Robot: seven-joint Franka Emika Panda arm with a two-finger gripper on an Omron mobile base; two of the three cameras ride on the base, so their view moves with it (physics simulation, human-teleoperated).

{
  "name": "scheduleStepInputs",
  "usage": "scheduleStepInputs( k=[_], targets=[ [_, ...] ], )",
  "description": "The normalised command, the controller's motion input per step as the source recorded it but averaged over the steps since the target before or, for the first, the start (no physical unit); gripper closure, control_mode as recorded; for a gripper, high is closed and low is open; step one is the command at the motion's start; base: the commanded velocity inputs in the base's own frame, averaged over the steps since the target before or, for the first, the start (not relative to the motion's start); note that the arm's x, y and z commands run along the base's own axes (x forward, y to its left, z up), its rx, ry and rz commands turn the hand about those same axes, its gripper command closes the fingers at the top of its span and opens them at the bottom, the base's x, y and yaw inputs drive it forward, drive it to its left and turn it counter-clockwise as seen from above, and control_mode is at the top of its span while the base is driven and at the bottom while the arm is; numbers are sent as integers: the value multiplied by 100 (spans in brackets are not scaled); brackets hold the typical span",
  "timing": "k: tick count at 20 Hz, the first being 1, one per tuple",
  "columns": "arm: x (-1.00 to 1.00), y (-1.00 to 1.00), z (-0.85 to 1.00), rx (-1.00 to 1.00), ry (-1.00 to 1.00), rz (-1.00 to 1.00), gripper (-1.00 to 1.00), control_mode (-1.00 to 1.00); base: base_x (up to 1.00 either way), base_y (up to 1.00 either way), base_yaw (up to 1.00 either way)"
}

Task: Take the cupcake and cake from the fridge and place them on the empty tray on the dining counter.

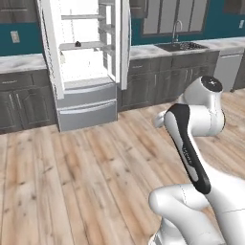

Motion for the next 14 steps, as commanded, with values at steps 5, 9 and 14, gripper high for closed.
scheduleStepInputs(
  k=[5, 9, 14],
  targets=[
    [0, 0, 0, 0, 0, 0, -100, 100, 100, 0, 10],
    [0, 0, 0, 0, 0, 0, -100, 100, 100, 0, 7],
    [0, 0, 0, 0, 0, 0, -100, 100, 100, -5, 4]
  ],
)
